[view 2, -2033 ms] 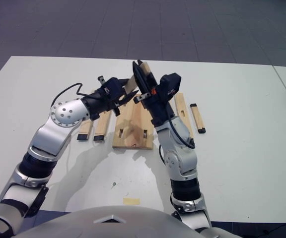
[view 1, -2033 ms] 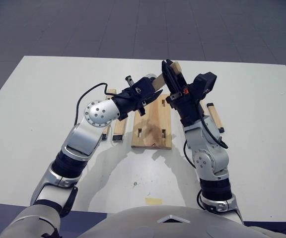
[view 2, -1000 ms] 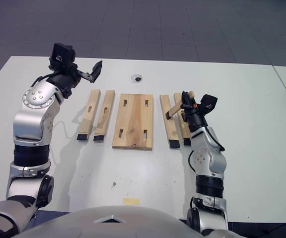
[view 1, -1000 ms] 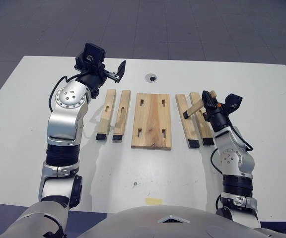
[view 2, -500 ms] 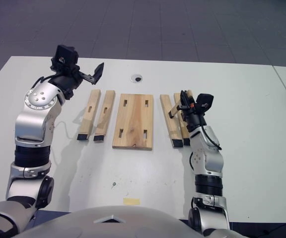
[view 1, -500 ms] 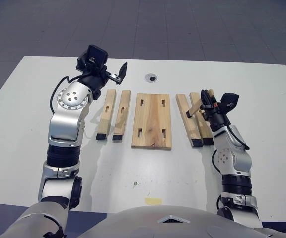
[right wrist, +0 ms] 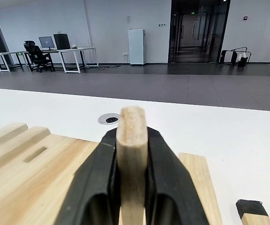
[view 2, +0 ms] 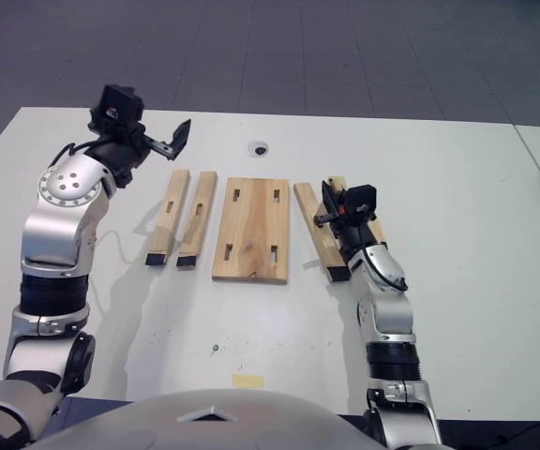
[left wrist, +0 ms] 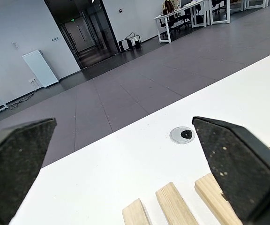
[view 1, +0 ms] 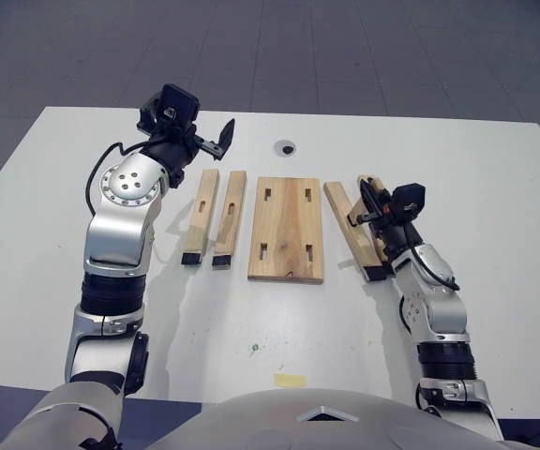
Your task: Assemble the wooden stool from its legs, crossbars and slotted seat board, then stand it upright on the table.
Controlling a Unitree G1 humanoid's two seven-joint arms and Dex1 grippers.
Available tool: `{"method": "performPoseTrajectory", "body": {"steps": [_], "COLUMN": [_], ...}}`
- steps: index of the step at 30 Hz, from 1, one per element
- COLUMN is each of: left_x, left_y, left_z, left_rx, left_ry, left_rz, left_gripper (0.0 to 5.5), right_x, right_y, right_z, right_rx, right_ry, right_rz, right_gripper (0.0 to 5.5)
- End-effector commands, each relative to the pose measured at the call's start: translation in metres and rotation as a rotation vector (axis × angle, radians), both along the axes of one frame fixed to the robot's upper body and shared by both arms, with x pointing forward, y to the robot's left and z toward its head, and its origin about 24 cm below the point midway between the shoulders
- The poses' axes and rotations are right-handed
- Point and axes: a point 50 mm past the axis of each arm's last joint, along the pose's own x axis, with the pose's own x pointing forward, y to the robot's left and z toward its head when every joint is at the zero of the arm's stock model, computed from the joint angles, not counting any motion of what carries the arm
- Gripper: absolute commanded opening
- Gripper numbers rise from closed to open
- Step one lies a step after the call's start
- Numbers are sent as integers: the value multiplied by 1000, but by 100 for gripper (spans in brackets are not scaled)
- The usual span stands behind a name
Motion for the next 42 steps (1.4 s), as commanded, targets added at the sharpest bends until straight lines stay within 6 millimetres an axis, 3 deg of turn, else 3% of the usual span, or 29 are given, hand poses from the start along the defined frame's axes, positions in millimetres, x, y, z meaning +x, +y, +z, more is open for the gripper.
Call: {"method": "performPoseTrajectory", "body": {"steps": [1,6,14,15,22,30,35,42], "left_x": [1,0,3,3,1,0,0,2], "left_y": [0,-1,-1,-1,-3,-4,-5,-8], "left_z": [4,2,3,3,1,-1,-2,-1], "left_rx": [38,41,50,49,44,39,43,43], "left_ry": [-20,-20,-25,-25,-20,-17,-17,-31], "left_rz": [-9,-9,-11,-11,-17,-13,-12,-22], "left_gripper": [540,540,540,540,540,540,540,540], "right_x": [-9,-10,7,10,21,30,40,57], "right_y": [-11,-7,-5,-6,-10,2,8,13], "right_z": [-43,-40,3,8,42,74,78,64], "right_rx": [2,53,133,133,114,93,75,58], "right_ry": [291,263,66,46,-63,-134,-142,-108], "right_rz": [-49,-51,-57,-60,-69,-20,14,30], "right_gripper": [42,42,42,78,176,301,381,490]}}
